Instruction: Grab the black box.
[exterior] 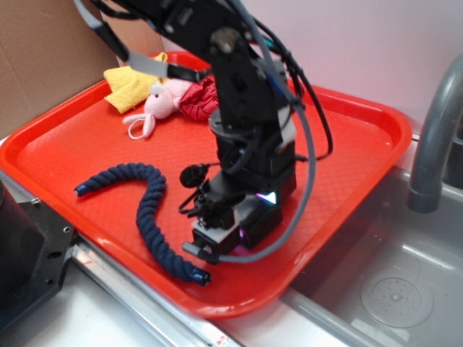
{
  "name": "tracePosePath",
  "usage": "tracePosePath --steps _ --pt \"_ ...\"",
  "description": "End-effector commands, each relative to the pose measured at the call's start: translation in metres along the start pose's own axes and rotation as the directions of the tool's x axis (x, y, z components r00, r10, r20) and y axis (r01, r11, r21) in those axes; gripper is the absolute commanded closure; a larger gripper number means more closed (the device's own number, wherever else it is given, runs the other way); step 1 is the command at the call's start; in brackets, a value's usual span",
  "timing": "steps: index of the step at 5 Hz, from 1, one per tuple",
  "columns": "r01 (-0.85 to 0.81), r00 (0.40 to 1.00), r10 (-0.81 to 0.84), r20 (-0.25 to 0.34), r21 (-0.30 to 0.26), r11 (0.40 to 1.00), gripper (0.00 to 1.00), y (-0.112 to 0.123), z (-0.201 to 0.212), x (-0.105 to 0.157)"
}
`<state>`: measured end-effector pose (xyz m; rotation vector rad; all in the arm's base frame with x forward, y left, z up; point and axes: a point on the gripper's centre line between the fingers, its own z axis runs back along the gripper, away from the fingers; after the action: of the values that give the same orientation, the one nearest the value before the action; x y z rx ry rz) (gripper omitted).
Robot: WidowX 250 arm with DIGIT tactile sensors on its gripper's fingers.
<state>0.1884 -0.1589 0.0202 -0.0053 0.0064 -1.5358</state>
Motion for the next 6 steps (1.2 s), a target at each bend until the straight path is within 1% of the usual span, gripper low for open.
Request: tracePosePath --steps 1,2,3,4,5,6 --pt "-0.033 0.999 0.032 0.036 0.037 0.999 1.0 -0.006 0.016 0.003" --pt "-0.279 0.96 0.278 0.036 0.022 0.96 1.0 0.001 0.064 -0.011" --pt "-0.507 0.862 0.508 0.001 -0.018 0.861 1.0 0.002 0.114 -0.03" --pt "-0.704 0.709 0.705 -0.017 -0.072 0.707 1.0 -0.001 0.164 -0.059" --pt "-0.855 0.513 0.858 0.016 -0.074 0.513 1.0 -0.013 0.203 -0.078" --pt "-0.957 0.285 0.957 0.045 -0.04 0.287 1.0 -0.021 0.221 -0.08"
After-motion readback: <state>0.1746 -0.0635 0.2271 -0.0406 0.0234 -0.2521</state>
